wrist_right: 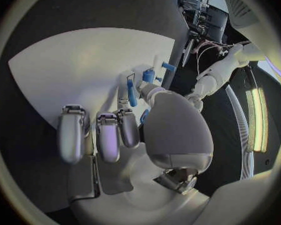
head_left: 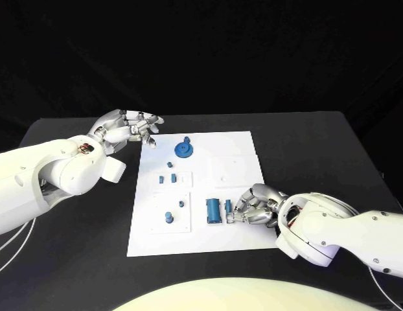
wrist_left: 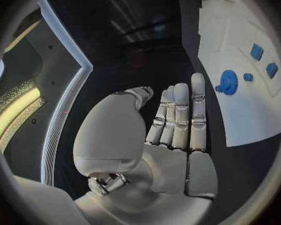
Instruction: Assemble the parts on the task board
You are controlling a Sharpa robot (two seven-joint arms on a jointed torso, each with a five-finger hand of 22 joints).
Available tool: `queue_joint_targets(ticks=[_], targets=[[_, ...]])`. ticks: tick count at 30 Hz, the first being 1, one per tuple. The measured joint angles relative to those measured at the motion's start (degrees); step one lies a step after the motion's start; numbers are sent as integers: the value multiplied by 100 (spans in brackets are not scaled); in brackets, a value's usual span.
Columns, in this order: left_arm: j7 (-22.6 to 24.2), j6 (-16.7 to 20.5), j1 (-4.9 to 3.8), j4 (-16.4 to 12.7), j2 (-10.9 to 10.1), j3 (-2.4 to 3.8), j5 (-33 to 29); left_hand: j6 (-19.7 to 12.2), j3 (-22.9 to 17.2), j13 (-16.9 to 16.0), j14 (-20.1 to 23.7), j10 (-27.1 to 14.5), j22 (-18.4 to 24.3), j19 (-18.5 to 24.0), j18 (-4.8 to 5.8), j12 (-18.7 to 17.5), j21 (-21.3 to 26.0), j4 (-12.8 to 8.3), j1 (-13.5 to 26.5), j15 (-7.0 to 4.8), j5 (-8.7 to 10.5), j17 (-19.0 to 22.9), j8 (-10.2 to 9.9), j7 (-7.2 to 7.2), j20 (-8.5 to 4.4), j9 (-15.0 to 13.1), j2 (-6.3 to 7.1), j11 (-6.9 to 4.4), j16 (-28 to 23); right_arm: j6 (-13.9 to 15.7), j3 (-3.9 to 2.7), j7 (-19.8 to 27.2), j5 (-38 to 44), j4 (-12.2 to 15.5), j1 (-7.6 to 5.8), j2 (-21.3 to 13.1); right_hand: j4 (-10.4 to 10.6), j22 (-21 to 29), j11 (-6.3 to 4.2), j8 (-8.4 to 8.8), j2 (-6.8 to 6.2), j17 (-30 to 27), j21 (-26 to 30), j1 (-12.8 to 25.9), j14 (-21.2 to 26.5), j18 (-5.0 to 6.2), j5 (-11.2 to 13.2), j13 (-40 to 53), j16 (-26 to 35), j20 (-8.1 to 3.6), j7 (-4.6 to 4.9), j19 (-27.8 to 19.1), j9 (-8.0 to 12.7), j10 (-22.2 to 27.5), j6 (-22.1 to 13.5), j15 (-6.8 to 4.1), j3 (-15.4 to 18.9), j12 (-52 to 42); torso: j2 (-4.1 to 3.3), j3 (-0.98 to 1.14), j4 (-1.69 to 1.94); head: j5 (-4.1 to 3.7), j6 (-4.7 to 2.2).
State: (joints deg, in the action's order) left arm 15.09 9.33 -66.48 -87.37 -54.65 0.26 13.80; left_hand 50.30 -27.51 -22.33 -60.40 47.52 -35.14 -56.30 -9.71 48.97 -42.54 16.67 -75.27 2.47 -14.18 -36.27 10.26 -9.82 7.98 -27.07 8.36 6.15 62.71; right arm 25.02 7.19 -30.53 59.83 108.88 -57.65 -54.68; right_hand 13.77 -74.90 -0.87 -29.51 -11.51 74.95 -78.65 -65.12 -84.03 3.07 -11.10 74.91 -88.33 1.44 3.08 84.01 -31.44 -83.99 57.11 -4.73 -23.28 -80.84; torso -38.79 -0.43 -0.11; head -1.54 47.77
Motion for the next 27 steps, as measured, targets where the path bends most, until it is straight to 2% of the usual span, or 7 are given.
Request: queue_joint_targets(ticks=[8, 12, 15, 18, 21, 22, 27], targets=[[-4, -1, 0, 1, -3, 0, 0, 0, 0, 0, 0, 0, 0, 0, 0, 0, 0, 0, 0, 0, 0, 0, 0, 0, 0, 0, 0, 0, 0, 52, 0, 141, 36, 49, 1, -135, 91, 0, 0, 3, -65, 0, 67, 64, 0, 0, 0, 0, 0, 0, 17, 0, 15, 0, -27, 0, 93, 0, 1, -1, 2, 5, -11], [-4, -2, 0, 1, -6, 0, 0, 0, 0, 0, 0, 0, 0, 0, 0, 0, 0, 0, 0, 0, 0, 0, 0, 0, 0, 0, 0, 0, 0, 176, 1, 403, 158, 62, 1, -245, -45, 0, 46, 139, -68, -1, 139, -246, 1, 0, 0, 0, 0, 0, 124, 0, 77, -4, -251, 48, 82, 40, 1, -1, 1, 11, -16], [-4, -3, 0, 1, -11, 0, 0, 0, 0, 0, 0, 0, 0, 0, 0, 0, 0, 0, 0, 0, 0, 0, 0, 0, 0, 0, 0, 0, 0, 262, 1, 637, 399, 61, 1, -289, -179, -3, 47, 149, -9, -1, 223, -507, 1, 0, 0, 0, 0, 28, 132, 0, 95, -4, -259, 64, -36, 104, 1, -1, -1, 17, -19], [-4, -3, 0, -1, -13, 0, 0, 0, 0, 0, 0, 0, 0, 0, 0, 0, 0, 0, 0, 0, 0, 1, 0, 0, 0, 0, 0, 0, 0, 330, 1, 840, 664, 43, 1, -301, -313, -4, 90, 270, 3, -1, 246, -721, 2, 0, 0, 0, 0, 44, 177, 0, 144, 39, -364, 86, -127, 134, 2, 2, -4, 19, -21], [-4, -3, 0, -2, -14, 0, 0, 0, 0, -1, 0, 0, 0, 0, 0, 0, 0, 0, 0, 0, 0, 1, 0, 0, 0, 0, 0, 0, 0, 412, 1, 1054, 984, 13, 17, -310, -478, -4, 228, 593, 9, -1, 246, -952, -1, 0, -34, 0, 0, 147, 332, 0, 307, 44, -584, 208, -368, 134, 2, 2, -4, 19, -22], [-4, -3, 0, -3, -14, 0, 0, 0, 0, 0, 0, 0, 0, 0, 0, 0, 0, 0, 0, 0, 0, 1, 0, 0, 0, 0, 0, 0, 0, 446, 1, 1130, 1105, 3, 29, -311, -502, -4, 257, 693, -5, -1, 246, -982, 1, -1, -34, 0, 0, 147, 376, -1, 357, 33, -628, 208, -459, 134, 2, 2, -4, 19, -23], [-2, -4, 0, -3, -15, 0, 0, 0, 0, -1, 0, 0, 0, 0, 0, 0, 0, 0, 0, 0, 0, 1, 0, 0, 0, 0, 0, 0, 0, 565, 4, 1354, 1536, -32, 78, -293, -603, -4, 272, 866, 20, -2, 209, -1074, 1, 0, -34, 5, 0, 188, 403, 0, 444, 17, -623, 248, -689, 108, 1, 3, -3, 14, -20]])
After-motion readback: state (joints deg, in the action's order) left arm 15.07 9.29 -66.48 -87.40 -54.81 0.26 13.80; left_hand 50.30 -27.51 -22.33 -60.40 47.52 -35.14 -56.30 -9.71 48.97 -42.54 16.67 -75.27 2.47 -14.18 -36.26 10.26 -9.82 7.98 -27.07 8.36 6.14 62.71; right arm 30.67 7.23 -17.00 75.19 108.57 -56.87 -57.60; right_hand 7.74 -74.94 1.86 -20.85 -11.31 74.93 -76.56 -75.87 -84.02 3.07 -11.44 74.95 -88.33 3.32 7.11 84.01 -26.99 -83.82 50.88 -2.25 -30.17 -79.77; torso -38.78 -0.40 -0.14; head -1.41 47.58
